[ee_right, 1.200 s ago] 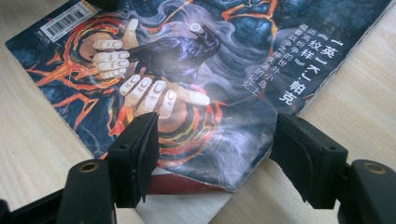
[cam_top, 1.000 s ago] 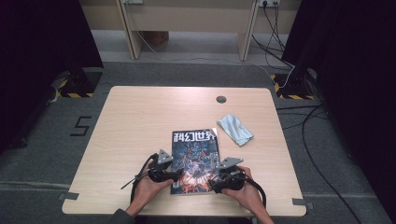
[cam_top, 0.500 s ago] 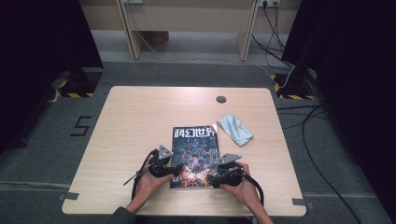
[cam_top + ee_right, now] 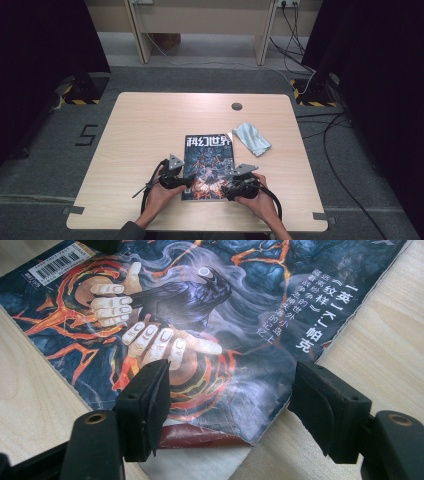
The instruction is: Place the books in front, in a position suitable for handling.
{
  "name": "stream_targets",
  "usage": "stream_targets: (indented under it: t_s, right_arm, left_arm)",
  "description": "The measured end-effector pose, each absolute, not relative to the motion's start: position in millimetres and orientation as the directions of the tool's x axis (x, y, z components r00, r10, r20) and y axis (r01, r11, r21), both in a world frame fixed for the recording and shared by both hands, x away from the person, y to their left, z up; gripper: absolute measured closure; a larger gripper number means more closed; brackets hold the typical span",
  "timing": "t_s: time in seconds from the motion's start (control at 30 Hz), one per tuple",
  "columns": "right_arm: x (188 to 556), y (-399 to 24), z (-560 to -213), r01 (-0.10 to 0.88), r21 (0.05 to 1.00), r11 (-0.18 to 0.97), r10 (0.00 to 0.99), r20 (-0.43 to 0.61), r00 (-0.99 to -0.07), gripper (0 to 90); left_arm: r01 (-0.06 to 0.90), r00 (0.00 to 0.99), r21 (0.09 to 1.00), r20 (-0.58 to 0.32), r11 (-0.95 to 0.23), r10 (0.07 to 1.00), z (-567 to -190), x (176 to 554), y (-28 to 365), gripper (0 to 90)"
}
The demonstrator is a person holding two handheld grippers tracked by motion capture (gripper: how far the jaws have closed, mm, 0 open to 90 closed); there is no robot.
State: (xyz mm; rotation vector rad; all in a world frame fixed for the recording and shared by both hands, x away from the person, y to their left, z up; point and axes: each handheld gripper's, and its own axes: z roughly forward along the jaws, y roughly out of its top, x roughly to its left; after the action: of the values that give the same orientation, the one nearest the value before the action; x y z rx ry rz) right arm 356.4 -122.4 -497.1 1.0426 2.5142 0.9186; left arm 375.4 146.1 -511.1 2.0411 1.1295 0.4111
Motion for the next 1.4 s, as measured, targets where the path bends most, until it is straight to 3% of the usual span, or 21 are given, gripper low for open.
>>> stream_targets:
  t_s: [0.23,0.5,0.8,1.03,1.4]
  right_arm:
    - [360,-131,-491,0.558,0.682,0.473,0.724,0.059,-0.687,30.4]
    - [367,-152,-477,0.565,0.727,0.390,0.762,0.090,-0.642,30.4]
    - [385,-172,-469,0.548,0.753,0.363,0.810,0.035,-0.585,30.3]
    - [411,-185,-467,0.553,0.763,0.335,0.839,0.025,-0.544,23.6]
    - [446,-191,-462,0.553,0.759,0.345,0.872,-0.041,-0.487,35.4]
  left_arm:
    - [0.606,0.556,0.749,-0.157,-0.269,0.816,-508,371,152,31.2]
    - [0.603,0.582,0.750,-0.181,-0.272,0.792,-502,357,155,28.1]
    - [0.617,0.609,0.731,-0.208,-0.292,0.766,-500,333,164,24.5]
    - [0.622,0.617,0.723,-0.214,-0.302,0.758,-501,318,174,22.7]
    - [0.626,0.624,0.715,-0.221,-0.311,0.750,-504,303,185,20.4]
